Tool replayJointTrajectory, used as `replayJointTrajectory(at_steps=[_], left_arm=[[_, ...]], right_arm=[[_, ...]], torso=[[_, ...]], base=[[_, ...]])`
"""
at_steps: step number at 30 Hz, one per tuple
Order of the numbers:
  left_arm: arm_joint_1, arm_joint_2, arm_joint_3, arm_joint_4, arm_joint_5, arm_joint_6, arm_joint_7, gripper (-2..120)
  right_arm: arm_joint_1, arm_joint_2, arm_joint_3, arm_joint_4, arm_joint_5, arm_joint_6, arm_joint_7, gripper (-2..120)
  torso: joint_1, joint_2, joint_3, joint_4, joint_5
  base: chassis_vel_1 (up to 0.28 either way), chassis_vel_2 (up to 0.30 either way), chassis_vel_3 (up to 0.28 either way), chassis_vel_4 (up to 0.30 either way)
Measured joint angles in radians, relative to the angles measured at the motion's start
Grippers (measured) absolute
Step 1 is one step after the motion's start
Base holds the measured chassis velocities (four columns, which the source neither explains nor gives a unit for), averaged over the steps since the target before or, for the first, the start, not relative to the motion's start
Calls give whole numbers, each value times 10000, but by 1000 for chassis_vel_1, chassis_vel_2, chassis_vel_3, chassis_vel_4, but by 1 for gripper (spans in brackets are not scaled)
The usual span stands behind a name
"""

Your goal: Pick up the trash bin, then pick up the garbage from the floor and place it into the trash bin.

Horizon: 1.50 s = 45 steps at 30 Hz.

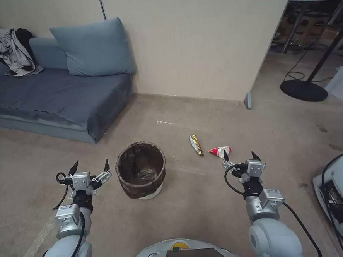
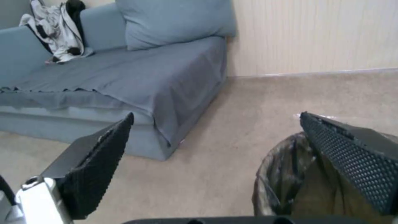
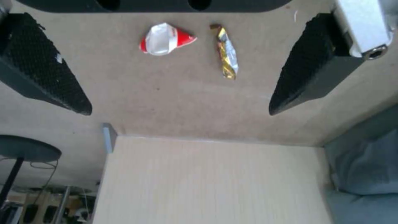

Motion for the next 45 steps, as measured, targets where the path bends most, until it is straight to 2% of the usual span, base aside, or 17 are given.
replayJointTrajectory(at_steps=[14,23,27,28,32,33,36,42,45], left_arm=[[19,-1,24,-20,-67,16,-8,100],[-561,78,-49,200,-421,619,119,100],[-1296,120,-88,210,-833,2204,405,100],[-1296,120,-88,210,-833,2204,405,100],[-1938,525,-23,334,-1569,4028,500,100],[-1938,525,-23,334,-1569,4028,500,100],[-2371,881,70,614,-2054,4848,502,100],[-2932,1403,365,1192,-2765,5703,387,100],[-3046,1508,430,1390,-2844,5795,347,100]], right_arm=[[-3,-38,-105,5,-42,44,45,100],[96,-138,-134,-80,4,69,249,100],[128,-230,-139,-138,75,33,391,100],[128,-230,-139,-138,75,33,391,100],[105,-298,-127,-187,103,12,441,100],[105,-298,-127,-187,103,12,441,100],[95,-354,-97,-235,112,4,484,100],[122,-385,-69,-361,116,-25,558,100],[195,-385,-79,-421,118,-66,580,100]], torso=[[0,0,1,-1,-1],[-1,0,0,-1,0],[-1,0,0,-1,0],[-1,0,0,-1,0],[-1,0,0,1,-1],[-1,0,0,1,-1],[-1,0,0,-2,0],[-1,0,0,-2,-1],[-1,0,0,-2,-1]], base=[[-95,96,96,-87],[0,0,0,0],[0,0,0,0],[0,0,0,0],[0,0,0,0],[0,0,0,0],[0,0,0,0],[0,0,0,0],[0,0,0,0]])
